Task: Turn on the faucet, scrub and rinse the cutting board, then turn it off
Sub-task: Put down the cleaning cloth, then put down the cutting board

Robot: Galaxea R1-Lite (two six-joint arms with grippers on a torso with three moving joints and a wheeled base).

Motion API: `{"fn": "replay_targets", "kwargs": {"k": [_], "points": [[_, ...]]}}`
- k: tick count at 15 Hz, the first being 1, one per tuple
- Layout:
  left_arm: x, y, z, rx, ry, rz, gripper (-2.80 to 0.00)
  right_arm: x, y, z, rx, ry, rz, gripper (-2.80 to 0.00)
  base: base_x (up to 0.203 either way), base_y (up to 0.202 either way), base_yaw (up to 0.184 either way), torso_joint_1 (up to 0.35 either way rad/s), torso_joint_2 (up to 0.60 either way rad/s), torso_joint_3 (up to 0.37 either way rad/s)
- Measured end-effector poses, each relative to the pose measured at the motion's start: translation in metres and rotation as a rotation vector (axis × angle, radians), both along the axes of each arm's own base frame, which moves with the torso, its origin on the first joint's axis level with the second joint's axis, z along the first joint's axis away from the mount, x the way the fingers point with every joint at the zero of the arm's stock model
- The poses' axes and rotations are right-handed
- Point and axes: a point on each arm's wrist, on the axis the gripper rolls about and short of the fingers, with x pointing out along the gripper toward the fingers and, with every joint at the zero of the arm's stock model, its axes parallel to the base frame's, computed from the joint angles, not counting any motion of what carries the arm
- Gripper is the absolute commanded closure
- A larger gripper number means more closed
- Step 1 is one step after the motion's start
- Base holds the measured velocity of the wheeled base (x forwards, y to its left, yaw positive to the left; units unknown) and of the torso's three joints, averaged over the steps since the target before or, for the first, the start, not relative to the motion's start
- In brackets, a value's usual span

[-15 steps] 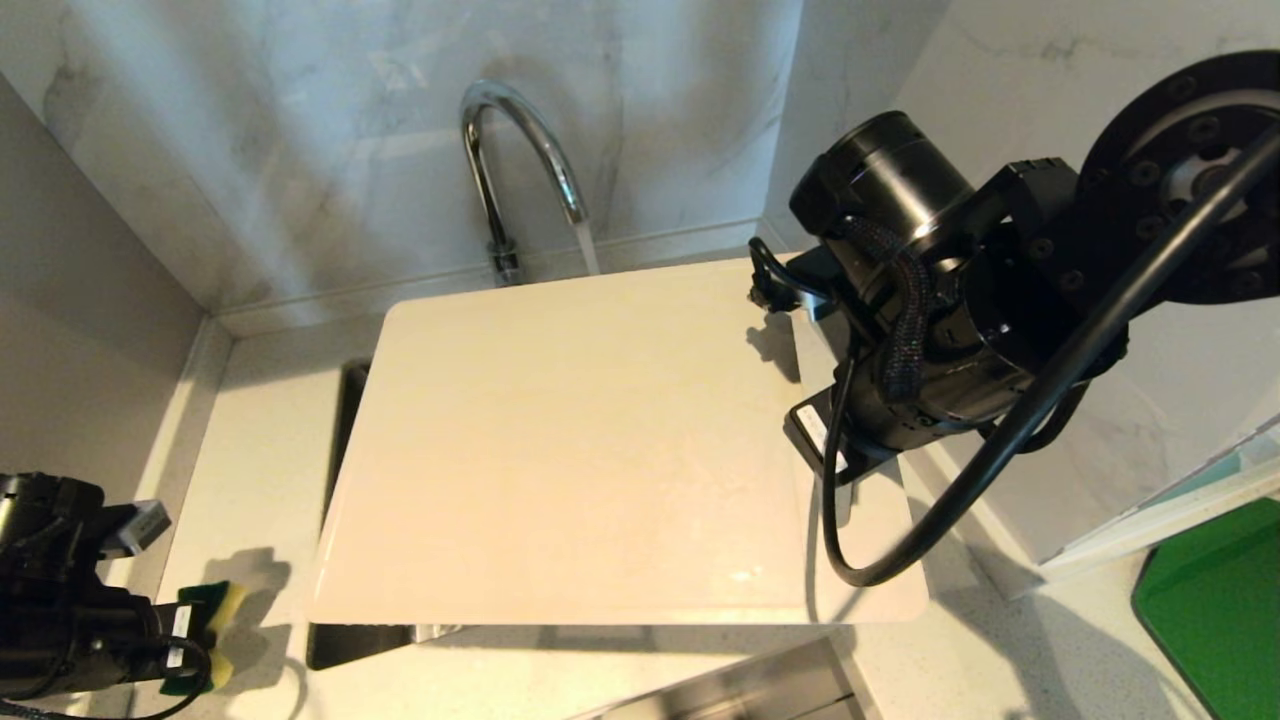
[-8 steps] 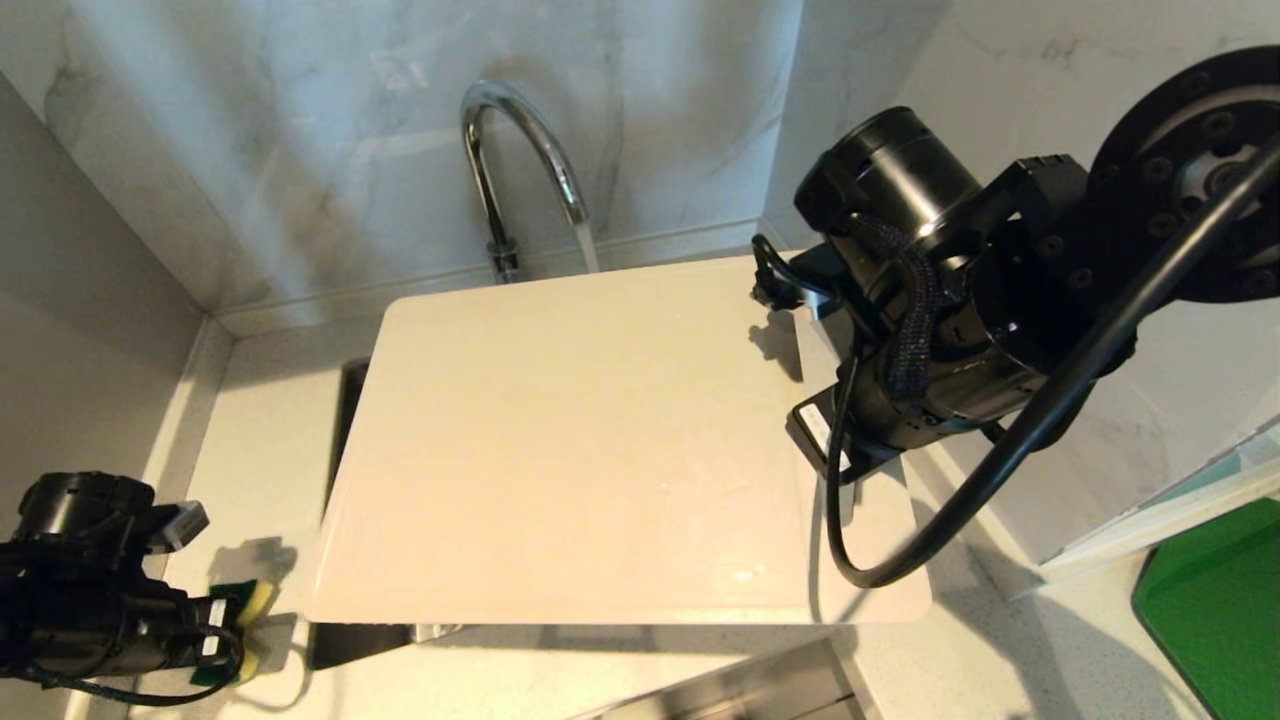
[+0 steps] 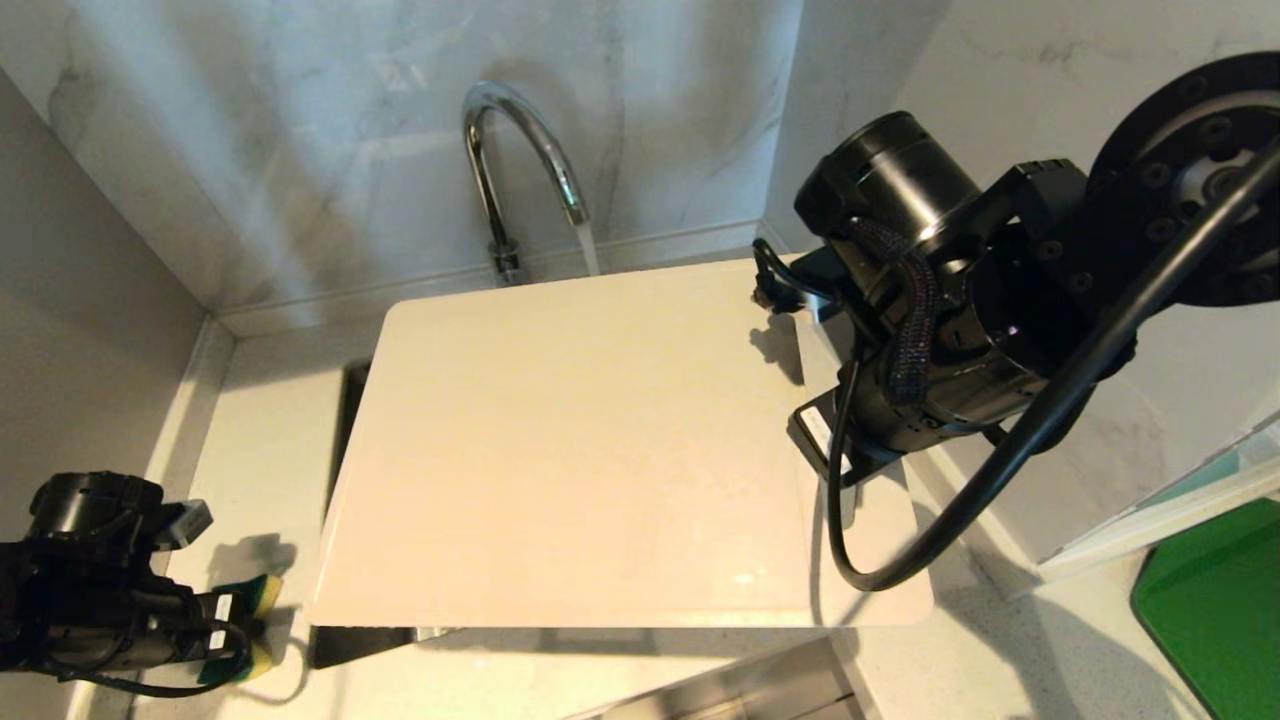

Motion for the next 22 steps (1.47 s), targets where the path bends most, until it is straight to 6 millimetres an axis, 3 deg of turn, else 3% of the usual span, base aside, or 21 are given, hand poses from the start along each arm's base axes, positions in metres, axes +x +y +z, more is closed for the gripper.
{"fn": "replay_targets", "kwargs": {"k": [5,9,10,13,17,22], "points": [[-0.009,-0.001,0.034,0.013,-0.093,-0.004,-2.80,0.001,0.000,-0.001,0.000,0.002,-0.001,0.00,0.000,0.000,0.000,0.000,0.00,0.000],[-0.022,-0.002,0.090,0.014,-0.199,-0.009,-2.80,0.000,0.000,-0.001,0.000,0.001,-0.001,0.00,0.000,0.000,0.000,0.000,0.00,0.000],[-0.029,-0.002,0.105,0.009,-0.222,-0.013,0.00,-0.001,-0.001,0.000,0.001,0.000,-0.001,0.00,0.000,0.000,0.000,0.000,0.00,0.000],[-0.059,-0.006,0.135,-0.005,-0.276,-0.037,0.00,-0.001,-0.003,0.001,0.002,-0.003,-0.008,0.00,0.000,0.000,0.000,0.000,0.00,0.000],[-0.106,-0.011,0.155,-0.008,-0.378,-0.053,0.00,0.000,-0.007,0.001,0.001,-0.001,-0.022,0.00,0.000,0.000,0.000,0.000,0.00,0.000],[-0.175,-0.015,0.156,-0.009,-0.475,-0.066,0.00,-0.001,-0.012,-0.001,-0.001,0.007,-0.034,0.00,0.000,0.000,0.000,0.000,0.00,0.000]]}}
